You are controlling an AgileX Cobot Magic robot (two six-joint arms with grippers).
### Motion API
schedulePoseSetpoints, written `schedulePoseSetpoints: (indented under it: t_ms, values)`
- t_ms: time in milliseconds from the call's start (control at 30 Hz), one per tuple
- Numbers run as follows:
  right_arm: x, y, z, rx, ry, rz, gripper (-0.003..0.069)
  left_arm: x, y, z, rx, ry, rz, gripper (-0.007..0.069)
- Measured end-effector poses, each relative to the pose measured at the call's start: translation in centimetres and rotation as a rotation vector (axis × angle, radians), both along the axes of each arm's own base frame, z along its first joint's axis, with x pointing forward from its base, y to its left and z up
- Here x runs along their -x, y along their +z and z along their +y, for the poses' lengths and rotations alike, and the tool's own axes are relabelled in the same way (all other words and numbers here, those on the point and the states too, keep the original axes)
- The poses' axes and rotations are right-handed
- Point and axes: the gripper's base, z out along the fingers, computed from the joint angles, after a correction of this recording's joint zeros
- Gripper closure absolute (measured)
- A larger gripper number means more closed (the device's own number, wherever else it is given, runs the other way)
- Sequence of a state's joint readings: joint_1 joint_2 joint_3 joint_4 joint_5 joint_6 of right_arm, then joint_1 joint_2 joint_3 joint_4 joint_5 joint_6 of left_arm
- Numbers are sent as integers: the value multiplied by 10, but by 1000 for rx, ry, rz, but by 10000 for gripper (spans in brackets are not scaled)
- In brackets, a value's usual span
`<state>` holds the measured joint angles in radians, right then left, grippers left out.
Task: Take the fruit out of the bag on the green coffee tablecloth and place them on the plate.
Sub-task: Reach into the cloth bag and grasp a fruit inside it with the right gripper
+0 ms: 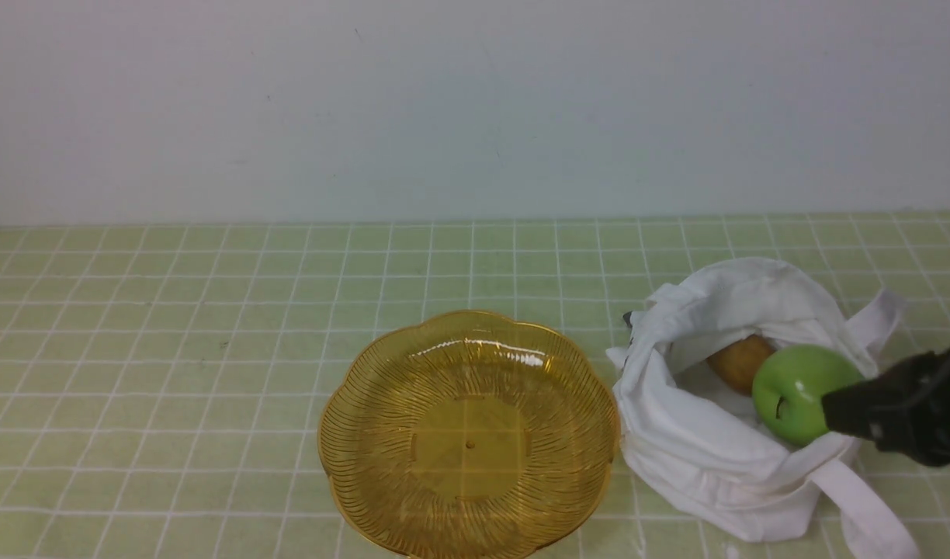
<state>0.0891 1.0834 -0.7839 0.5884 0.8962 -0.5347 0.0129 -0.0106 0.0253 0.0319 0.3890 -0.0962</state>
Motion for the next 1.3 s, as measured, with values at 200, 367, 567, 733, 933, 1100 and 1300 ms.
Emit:
schedulePoseSetpoints:
  t_ms: [200,367,567,733,933,1100,1300]
  values:
    - [-39,6,14,70,88,39,222,0,0,0,0,0,0,632]
    - [-74,-8,11,187,13,122,75,0,0,0,0,0,0,632]
    - [-102,-35,6,290,-39,198,27,0,0,0,0,0,0,632]
    - [-118,-57,4,341,-42,218,23,0,0,0,0,0,0,632]
    - [-127,-74,0,395,-75,245,22,0,0,0,0,0,0,632]
    - [-131,-84,-3,433,-100,268,22,0,0,0,0,0,0,632]
    - [-133,-92,-4,440,-113,293,22,0,0,0,0,0,0,632]
